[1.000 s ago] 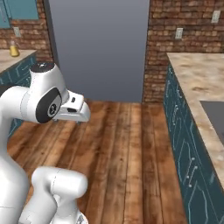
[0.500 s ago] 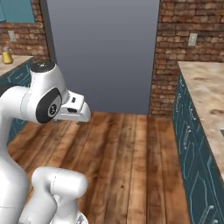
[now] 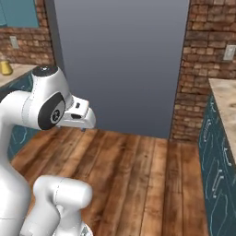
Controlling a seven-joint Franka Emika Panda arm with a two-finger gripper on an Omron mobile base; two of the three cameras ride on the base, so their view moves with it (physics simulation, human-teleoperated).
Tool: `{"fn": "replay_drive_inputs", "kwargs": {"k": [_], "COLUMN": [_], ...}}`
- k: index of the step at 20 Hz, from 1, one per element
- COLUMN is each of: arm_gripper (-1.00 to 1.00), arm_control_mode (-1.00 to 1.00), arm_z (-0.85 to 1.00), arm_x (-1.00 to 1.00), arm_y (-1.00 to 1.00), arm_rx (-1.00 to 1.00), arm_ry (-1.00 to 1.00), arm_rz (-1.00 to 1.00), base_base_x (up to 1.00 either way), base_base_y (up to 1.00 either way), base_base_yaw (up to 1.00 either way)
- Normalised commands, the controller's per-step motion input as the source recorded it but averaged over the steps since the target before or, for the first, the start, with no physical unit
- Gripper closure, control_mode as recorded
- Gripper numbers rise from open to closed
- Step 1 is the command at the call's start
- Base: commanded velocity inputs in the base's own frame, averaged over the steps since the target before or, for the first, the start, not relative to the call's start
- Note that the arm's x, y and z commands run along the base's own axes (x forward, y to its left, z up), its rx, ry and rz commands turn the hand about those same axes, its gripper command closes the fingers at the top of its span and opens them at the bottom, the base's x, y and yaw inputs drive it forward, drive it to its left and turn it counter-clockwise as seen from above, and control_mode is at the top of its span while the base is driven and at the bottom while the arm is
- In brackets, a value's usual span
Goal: There is a tray on the dining counter. Grab the cup, mug, and pitcher and place them on the tray. The pitcher may be placed next to the tray if it cannot fit the tray.
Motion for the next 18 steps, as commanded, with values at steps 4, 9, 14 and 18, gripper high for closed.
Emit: {"fn": "replay_drive_inputs", "kwargs": {"k": [4, 9, 14, 18], "arm_gripper": [-1.0, -1.0, -1.0, -1.0], "arm_control_mode": [1.0, 1.0, 1.0, 1.0], "arm_z": [0.0, 0.0, 0.0, 0.0], "arm_x": [0.0, 0.0, 0.0, 0.0], "arm_y": [0.0, 0.0, 0.0, 0.0], "arm_rx": [0.0, 0.0, 0.0, 0.0], "arm_ry": [0.0, 0.0, 0.0, 0.0], "arm_rz": [0.0, 0.0, 0.0, 0.0], "base_base_x": [1.0, 1.0, 1.0, 1.0], "base_base_y": [0.15, 0.16, 0.02, 0.0], "base_base_yaw": [0.27, 0.34, 0.35, 0.39]}}
